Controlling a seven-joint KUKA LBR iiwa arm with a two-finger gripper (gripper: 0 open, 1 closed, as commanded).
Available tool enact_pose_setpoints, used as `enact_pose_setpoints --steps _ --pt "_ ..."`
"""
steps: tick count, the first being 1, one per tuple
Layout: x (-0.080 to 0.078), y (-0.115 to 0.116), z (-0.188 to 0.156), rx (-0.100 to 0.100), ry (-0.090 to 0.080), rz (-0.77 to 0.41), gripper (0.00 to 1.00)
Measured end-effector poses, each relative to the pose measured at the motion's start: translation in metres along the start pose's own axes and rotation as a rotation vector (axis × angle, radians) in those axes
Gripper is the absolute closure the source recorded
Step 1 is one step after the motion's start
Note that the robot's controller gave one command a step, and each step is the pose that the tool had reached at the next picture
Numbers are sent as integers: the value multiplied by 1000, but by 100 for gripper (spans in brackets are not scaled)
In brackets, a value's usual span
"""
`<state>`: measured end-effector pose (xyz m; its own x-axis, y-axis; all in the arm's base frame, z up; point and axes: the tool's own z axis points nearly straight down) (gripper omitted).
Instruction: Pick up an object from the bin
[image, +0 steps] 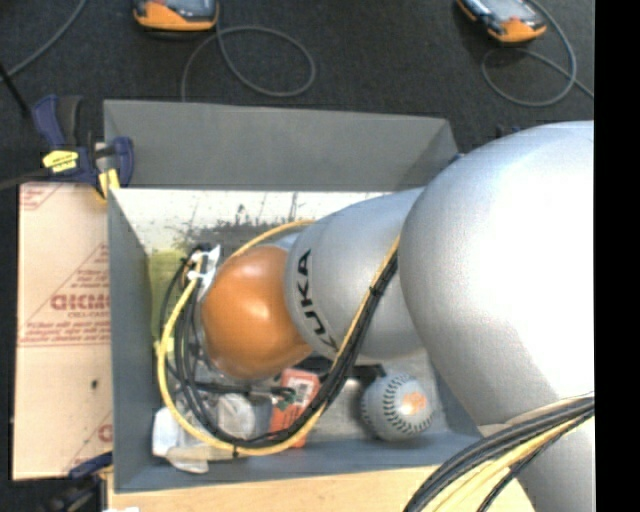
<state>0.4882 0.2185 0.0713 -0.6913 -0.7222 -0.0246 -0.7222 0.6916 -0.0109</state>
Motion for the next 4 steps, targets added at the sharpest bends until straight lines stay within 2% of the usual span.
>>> enact_pose_setpoints --steps 1,2,3,4 --pt "0 0 -2 -1 -2 6 100" --pt "1 0 -7 -2 3 7 100" --pt "3 1 -29 -5 12 8 100" --pt "1 0 -52 -3 8 8 100"
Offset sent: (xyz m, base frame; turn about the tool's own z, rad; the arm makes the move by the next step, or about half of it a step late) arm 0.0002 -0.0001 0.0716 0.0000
